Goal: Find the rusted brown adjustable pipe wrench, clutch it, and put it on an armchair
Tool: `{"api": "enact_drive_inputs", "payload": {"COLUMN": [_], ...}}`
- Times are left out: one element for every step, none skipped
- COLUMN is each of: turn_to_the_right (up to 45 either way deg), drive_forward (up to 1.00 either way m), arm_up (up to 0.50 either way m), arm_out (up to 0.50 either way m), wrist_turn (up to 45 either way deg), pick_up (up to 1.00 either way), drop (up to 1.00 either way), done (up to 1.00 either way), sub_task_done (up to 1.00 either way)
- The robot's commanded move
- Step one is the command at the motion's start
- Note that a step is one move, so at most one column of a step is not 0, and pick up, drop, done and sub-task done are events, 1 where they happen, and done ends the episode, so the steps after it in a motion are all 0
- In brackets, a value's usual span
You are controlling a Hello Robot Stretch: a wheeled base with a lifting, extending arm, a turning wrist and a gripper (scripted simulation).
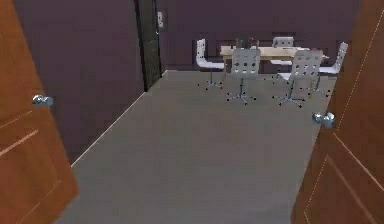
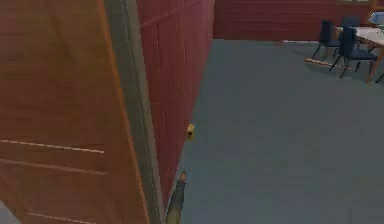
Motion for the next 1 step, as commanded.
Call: {"api": "enact_drive_inputs", "payload": {"turn_to_the_right": [0.0], "drive_forward": [1.00], "arm_up": [0.00], "arm_out": [0.00], "wrist_turn": [0.0], "pick_up": [0.00], "drop": [0.00], "done": [0.00], "sub_task_done": [0.00]}}
